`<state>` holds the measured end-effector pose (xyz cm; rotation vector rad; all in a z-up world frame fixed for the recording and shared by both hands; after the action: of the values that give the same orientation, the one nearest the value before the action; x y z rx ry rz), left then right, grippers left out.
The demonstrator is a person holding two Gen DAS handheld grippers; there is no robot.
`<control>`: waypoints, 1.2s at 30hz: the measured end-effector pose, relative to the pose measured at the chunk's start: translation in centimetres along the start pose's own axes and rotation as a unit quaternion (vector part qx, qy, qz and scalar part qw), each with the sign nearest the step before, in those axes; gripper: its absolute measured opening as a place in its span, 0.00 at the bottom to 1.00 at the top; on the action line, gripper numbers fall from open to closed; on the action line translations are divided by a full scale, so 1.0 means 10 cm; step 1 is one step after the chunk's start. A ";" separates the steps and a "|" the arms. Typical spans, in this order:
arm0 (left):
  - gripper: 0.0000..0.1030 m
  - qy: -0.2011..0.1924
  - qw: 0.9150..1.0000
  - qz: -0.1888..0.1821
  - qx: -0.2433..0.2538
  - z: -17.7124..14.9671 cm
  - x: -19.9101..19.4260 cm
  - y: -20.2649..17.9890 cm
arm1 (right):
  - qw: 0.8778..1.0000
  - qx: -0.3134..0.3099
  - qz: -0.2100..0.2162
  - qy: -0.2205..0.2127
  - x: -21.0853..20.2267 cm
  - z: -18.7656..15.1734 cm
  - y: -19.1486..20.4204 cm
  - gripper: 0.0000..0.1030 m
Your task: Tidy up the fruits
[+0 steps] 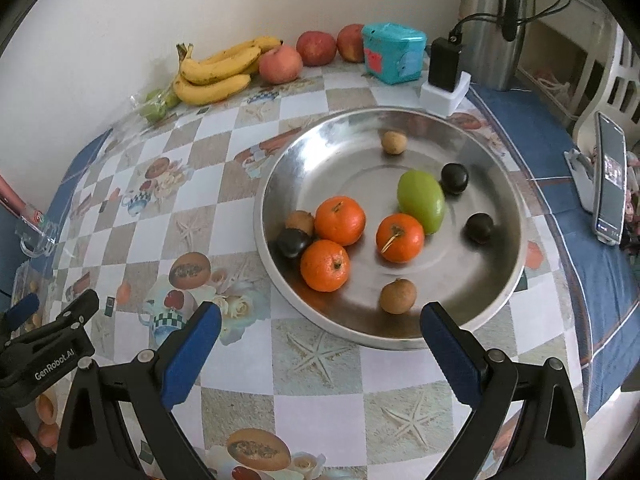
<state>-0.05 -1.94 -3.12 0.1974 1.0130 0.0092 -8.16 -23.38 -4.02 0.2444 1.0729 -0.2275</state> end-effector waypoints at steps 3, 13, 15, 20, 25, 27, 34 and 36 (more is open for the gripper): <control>1.00 -0.006 1.000 -0.006 -0.010 0.01 -0.04 0.04 | 1.000 0.007 -0.005 -0.011 -0.07 0.00 -0.04 0.97; 1.00 -0.001 1.000 -0.013 0.002 0.01 -0.03 -0.01 | 1.000 0.003 -0.001 -0.005 -0.06 0.00 -0.01 0.97; 1.00 -0.001 1.000 -0.013 0.001 0.01 -0.03 0.00 | 1.000 0.000 -0.001 -0.004 -0.05 0.00 0.00 0.97; 1.00 0.001 1.000 -0.013 -0.001 0.01 -0.02 0.00 | 1.000 -0.003 0.000 -0.001 -0.02 0.00 0.01 0.97; 1.00 0.002 1.000 -0.015 0.000 0.01 -0.02 0.00 | 1.000 -0.006 -0.002 0.000 -0.01 0.00 0.03 0.97; 1.00 0.003 1.000 -0.016 0.000 0.01 -0.01 0.00 | 1.000 -0.008 -0.003 0.001 -0.01 0.00 0.04 0.97; 1.00 0.004 1.000 -0.018 0.000 0.02 -0.02 0.00 | 1.000 -0.009 -0.003 0.004 0.00 0.01 0.04 0.97; 1.00 0.004 1.000 -0.019 0.001 0.02 -0.02 -0.01 | 1.000 -0.009 -0.003 0.004 0.00 0.01 0.05 0.97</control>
<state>-0.04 -2.07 -2.89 0.1798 1.0240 -0.0251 -7.98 -22.96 -3.93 0.2256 1.0830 -0.2223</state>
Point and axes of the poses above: each gripper's, at about its wrist camera, not at the fingertips, and x roughly the way its jaws point, y to its left, z to its top, the point moved 3 cm from there along x, roughly the way its jaws point, and after that the axes turned 8 degrees about -x, right-handed, at the moved point
